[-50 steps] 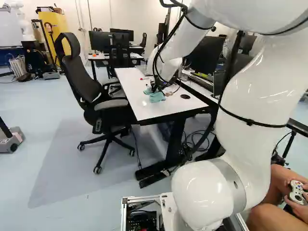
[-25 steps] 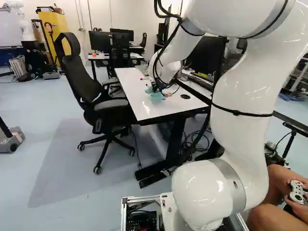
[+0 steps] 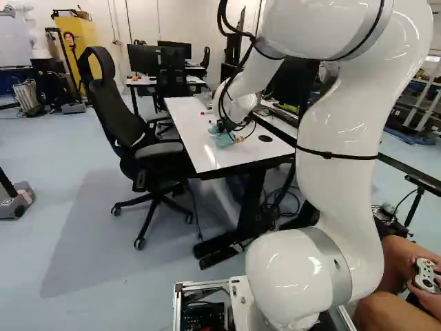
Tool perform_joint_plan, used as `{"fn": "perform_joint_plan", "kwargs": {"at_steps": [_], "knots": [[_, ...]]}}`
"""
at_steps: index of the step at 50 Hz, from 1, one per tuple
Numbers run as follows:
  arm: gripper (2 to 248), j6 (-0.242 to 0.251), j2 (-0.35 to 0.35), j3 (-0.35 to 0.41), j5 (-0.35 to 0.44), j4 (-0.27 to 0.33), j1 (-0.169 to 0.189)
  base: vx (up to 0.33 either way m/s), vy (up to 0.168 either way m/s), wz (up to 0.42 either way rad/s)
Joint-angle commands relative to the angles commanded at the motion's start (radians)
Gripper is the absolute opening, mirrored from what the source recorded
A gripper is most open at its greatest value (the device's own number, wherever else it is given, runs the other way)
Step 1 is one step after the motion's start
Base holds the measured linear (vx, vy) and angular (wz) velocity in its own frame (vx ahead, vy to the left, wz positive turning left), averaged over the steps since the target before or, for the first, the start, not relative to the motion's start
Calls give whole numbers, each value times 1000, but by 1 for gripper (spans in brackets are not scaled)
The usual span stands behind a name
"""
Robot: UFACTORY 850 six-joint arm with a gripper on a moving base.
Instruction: Clean the table with the green towel
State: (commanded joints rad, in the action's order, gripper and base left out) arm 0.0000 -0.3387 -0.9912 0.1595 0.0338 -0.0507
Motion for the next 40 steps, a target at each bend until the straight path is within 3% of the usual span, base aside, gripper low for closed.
{"fn": "perform_joint_plan", "kwargs": {"at_steps": [13, 40], "knots": [[53, 0, -35, -9, 26, 0, 1, 0, 0, 0], [53, 0, -35, -9, 15, 0, 1, 0, 0, 0]]}}
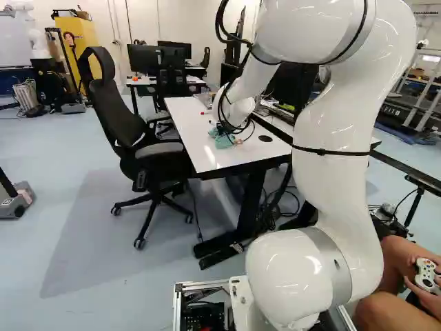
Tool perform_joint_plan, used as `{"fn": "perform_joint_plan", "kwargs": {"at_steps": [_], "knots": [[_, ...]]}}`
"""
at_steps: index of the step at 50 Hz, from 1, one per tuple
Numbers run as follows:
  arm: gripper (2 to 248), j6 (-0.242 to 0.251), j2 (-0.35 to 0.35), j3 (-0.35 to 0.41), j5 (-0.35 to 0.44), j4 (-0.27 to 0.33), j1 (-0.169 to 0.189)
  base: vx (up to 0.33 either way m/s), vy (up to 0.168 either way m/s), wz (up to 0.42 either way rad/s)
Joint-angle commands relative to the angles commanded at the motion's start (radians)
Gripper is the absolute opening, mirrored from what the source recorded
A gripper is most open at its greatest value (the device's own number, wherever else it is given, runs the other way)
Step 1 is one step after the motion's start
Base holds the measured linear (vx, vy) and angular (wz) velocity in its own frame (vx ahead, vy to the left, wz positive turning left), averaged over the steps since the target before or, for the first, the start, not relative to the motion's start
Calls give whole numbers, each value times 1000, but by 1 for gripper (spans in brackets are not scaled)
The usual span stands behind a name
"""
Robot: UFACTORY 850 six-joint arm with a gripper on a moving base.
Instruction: Clean the table with the green towel
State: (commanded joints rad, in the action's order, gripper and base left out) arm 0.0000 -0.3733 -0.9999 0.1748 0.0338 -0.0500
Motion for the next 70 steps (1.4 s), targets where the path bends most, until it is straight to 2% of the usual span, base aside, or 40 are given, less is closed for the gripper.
{"fn": "perform_joint_plan", "kwargs": {"at_steps": [25, 70], "knots": [[53, 0, 0, 0, -72, 0, 0, 0, 0, 0], [53, 0, 0, 0, -85, 0, 0, 0, 0, 0]]}}
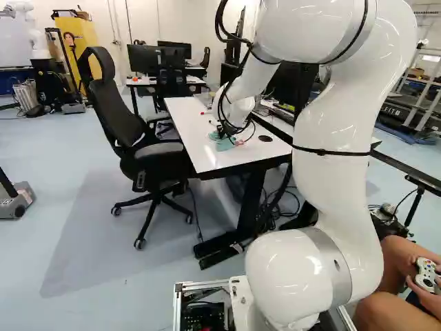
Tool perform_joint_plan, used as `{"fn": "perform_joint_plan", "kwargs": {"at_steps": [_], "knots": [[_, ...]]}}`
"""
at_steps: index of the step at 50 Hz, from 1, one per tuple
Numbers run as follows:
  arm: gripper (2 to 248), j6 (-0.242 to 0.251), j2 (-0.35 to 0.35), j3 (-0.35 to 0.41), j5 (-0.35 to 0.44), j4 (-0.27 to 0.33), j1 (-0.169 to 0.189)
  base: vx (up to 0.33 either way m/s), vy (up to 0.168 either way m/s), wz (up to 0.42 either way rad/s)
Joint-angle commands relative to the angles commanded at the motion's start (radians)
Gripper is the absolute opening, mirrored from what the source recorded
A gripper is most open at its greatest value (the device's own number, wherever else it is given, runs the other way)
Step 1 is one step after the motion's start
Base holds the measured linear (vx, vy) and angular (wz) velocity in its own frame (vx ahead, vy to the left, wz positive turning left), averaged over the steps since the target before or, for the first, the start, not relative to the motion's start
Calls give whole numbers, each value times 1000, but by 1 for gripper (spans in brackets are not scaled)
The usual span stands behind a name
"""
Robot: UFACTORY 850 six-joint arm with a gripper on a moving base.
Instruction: Clean the table with the green towel
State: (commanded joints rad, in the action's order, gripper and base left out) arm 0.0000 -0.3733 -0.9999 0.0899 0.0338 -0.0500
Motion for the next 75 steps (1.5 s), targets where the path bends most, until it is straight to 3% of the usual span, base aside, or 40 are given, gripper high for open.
{"fn": "perform_joint_plan", "kwargs": {"at_steps": [28, 43, 75], "knots": [[53, 0, -30, -38, 0, 0, -14, 0, 0, 0], [53, 0, -61, -78, 0, 0, -51, 0, 0, 0], [53, 0, -67, -86, 0, 0, -143, 0, 0, 0]]}}
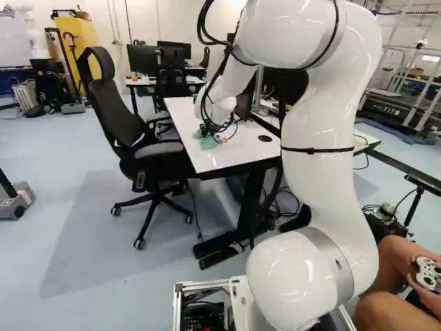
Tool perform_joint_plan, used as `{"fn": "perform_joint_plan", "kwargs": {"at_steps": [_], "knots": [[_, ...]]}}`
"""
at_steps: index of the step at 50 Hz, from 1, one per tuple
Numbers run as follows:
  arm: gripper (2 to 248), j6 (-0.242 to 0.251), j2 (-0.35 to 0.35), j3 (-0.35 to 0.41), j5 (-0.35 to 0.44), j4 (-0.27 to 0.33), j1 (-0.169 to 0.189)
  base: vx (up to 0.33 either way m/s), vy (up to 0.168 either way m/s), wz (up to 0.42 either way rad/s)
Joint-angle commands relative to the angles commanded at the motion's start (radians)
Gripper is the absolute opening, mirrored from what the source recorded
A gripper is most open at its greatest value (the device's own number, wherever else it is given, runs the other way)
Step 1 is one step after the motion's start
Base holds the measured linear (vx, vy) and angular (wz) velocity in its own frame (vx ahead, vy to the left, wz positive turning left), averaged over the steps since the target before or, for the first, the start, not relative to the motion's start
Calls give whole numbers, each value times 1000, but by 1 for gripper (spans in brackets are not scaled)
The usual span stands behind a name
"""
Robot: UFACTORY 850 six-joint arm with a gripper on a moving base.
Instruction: Clean the table with the green towel
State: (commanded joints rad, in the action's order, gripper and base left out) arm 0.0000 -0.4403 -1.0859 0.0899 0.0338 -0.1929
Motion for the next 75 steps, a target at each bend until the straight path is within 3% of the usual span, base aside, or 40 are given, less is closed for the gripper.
{"fn": "perform_joint_plan", "kwargs": {"at_steps": [14, 28, 54, 75], "knots": [[53, 0, 36, 47, 0, 0, -31, 0, 0, 0], [53, 0, 92, 118, 0, 0, -32, 0, 0, 0], [53, 0, 167, 209, 0, 0, 32, 0, 0, 0], [53, 0, 185, 230, 0, 0, 98, 0, 0, 0]]}}
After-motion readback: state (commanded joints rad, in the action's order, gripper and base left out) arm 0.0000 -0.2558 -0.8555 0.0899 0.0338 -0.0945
